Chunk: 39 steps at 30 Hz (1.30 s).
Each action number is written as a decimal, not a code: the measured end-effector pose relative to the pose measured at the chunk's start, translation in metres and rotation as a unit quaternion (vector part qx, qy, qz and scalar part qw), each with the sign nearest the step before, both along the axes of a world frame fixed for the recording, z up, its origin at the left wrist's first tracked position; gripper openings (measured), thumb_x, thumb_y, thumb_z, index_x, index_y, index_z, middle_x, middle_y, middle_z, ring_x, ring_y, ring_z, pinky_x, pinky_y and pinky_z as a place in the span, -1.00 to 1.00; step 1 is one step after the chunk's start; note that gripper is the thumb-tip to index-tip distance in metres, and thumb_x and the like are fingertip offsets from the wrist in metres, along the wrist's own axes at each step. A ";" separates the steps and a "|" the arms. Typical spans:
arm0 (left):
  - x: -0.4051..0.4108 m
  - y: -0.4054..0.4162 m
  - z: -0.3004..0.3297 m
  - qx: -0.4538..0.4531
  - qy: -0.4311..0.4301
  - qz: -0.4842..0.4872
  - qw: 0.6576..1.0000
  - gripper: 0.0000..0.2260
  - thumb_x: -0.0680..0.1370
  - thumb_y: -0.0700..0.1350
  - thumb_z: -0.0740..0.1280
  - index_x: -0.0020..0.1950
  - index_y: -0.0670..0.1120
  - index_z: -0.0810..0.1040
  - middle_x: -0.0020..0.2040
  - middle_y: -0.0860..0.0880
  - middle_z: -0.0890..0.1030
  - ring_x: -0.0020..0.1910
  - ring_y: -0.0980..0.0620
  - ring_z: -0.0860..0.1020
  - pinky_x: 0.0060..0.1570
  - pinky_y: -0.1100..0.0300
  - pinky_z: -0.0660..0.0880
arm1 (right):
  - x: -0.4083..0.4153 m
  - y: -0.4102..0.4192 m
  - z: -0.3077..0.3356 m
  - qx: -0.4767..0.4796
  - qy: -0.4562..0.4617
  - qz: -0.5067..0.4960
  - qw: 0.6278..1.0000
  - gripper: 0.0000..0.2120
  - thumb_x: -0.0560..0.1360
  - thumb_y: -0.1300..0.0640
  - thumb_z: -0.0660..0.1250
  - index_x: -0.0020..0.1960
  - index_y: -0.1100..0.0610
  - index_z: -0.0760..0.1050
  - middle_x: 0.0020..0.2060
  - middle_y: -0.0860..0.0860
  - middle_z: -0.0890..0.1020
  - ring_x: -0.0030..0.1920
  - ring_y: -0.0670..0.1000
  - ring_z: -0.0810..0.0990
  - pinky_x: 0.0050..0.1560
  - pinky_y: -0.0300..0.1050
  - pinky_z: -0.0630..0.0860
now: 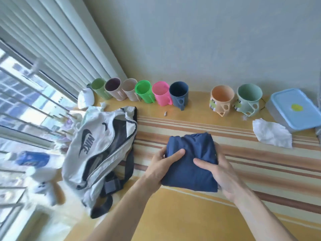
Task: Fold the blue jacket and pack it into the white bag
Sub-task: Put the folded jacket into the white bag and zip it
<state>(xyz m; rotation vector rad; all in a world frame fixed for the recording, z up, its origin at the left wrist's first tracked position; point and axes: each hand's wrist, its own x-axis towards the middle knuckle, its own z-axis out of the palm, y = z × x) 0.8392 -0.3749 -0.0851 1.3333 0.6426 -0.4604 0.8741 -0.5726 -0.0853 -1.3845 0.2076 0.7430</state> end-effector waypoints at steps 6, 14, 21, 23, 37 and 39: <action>-0.054 0.130 0.038 0.131 -0.073 -0.047 0.988 -0.70 0.50 -0.13 0.57 0.21 0.05 0.67 0.14 0.02 0.76 0.16 0.01 0.71 0.19 0.07 0.62 | -0.006 0.109 0.028 -0.099 -0.131 0.256 0.953 -0.37 0.35 0.11 0.64 0.29 -0.28 0.47 0.15 -0.32 0.66 0.14 -0.27 0.64 0.14 -0.21 0.60; -0.060 0.266 0.033 0.246 -0.117 -0.021 0.962 -0.62 0.44 0.16 0.57 0.22 0.17 0.64 0.09 0.02 0.74 0.05 0.02 0.71 0.07 0.08 0.64 | -0.003 0.259 0.016 -0.103 -0.200 0.313 0.923 -0.39 0.51 0.15 0.48 0.35 -0.41 0.40 0.25 -0.35 0.59 0.28 -0.26 0.56 0.37 -0.09 0.50; -0.059 0.317 -0.066 0.672 -0.051 -0.260 0.691 -0.77 0.54 -0.13 0.30 0.08 0.05 0.71 0.32 -0.11 0.52 0.30 -0.21 0.44 0.21 -0.06 0.45 | 0.006 0.302 -0.012 -0.203 -0.188 0.087 0.957 -0.49 0.57 0.24 0.40 0.48 0.01 0.42 0.20 -0.16 0.58 0.25 -0.07 0.55 0.37 -0.07 0.46; -0.057 0.319 -0.071 0.673 -0.032 -0.323 0.665 -0.74 0.57 -0.18 0.26 0.11 -0.02 0.70 0.32 -0.12 0.49 0.24 -0.18 0.45 0.14 -0.03 0.48 | 0.007 0.311 -0.024 -0.221 -0.178 0.056 0.957 -0.53 0.56 0.23 0.39 0.44 0.01 0.46 0.21 -0.13 0.62 0.24 -0.01 0.59 0.38 0.06 0.49; -0.077 0.346 -0.002 0.609 -0.154 -0.143 0.765 -0.31 0.34 -0.45 0.18 0.49 -0.20 0.45 0.63 -0.09 0.33 0.51 -0.23 0.42 0.40 -0.03 0.43 | -0.036 0.410 -0.039 -0.161 -0.110 -0.017 0.981 -0.49 0.61 0.27 0.30 0.51 0.02 0.29 0.25 -0.04 0.54 0.20 -0.02 0.54 0.33 -0.06 0.45; -0.080 0.343 0.003 0.602 -0.173 -0.143 0.766 -0.34 0.36 -0.44 0.18 0.48 -0.19 0.47 0.62 -0.07 0.34 0.50 -0.22 0.43 0.37 -0.03 0.46 | -0.043 0.438 -0.043 -0.104 -0.068 0.012 0.992 -0.43 0.62 0.31 0.26 0.56 0.04 0.20 0.31 -0.02 0.51 0.27 0.01 0.52 0.34 -0.07 0.43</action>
